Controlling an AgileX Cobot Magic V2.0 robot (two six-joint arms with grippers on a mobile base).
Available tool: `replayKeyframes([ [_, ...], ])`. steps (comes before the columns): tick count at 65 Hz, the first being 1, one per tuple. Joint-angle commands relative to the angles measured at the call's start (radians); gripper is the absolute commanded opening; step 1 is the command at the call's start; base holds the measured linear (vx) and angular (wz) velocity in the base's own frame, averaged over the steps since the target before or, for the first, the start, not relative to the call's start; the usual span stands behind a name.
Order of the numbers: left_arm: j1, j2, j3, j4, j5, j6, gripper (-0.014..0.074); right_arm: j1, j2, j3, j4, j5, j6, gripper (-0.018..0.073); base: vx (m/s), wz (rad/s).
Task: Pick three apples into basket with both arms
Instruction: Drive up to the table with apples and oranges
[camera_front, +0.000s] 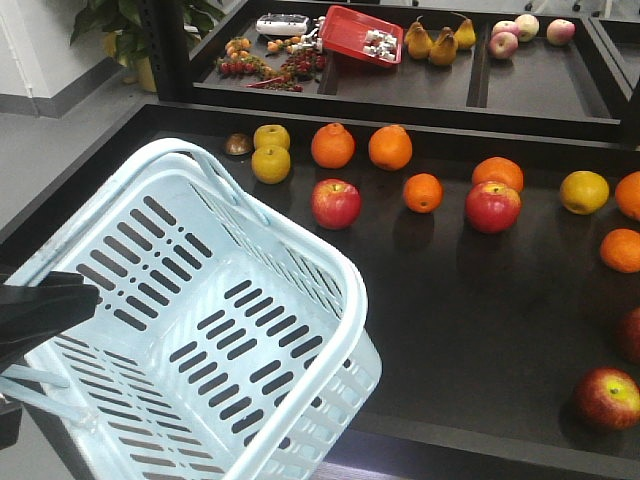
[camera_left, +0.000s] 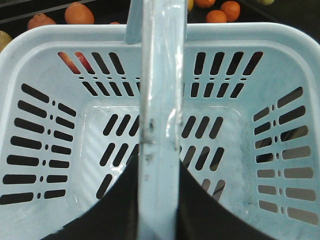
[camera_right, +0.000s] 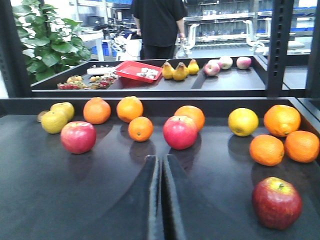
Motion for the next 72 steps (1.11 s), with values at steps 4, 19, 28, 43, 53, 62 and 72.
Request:
replayKeyframes([
  [4,-0.005,-0.005,-0.027,-0.04,-0.082,-0.008,-0.0007,-0.006,0.001,0.012,-0.007,-0.078,-0.01,-0.0003,0.06,-0.1],
  [19,-0.005,-0.005,-0.027,-0.04,-0.082,-0.008,-0.0007,-0.006,0.001,0.012,-0.007,-0.078,-0.01,-0.0003,0.06,-0.08],
  [28,-0.005,-0.005,-0.027,-0.04,-0.082,-0.008,-0.0007,-0.006,0.001,0.012,-0.007,-0.078,-0.01,-0.0003,0.07,-0.09],
  [43,-0.005,-0.005,-0.027,-0.04,-0.082,-0.008,-0.0007,-0.006,0.001,0.012,-0.007,-0.078,-0.01,-0.0003,0.09,-0.12],
  [53,-0.005,-0.005,-0.027,-0.04,-0.082,-0.008,-0.0007,-0.006,0.001,0.012,-0.007,-0.078,-0.01,-0.0003,0.11,-0.15],
  [62,-0.005,-0.005,-0.027,-0.04,-0.082,-0.008,-0.0007,-0.006,0.001,0.012,-0.007,-0.078,-0.01,-0.0003,0.11,-0.16],
  [72,-0.005,-0.005,-0.027,-0.04,-0.082,-0.008,-0.0007,-0.006,0.001,0.012,-0.007,-0.078,-0.01,-0.0003,0.11,-0.15],
])
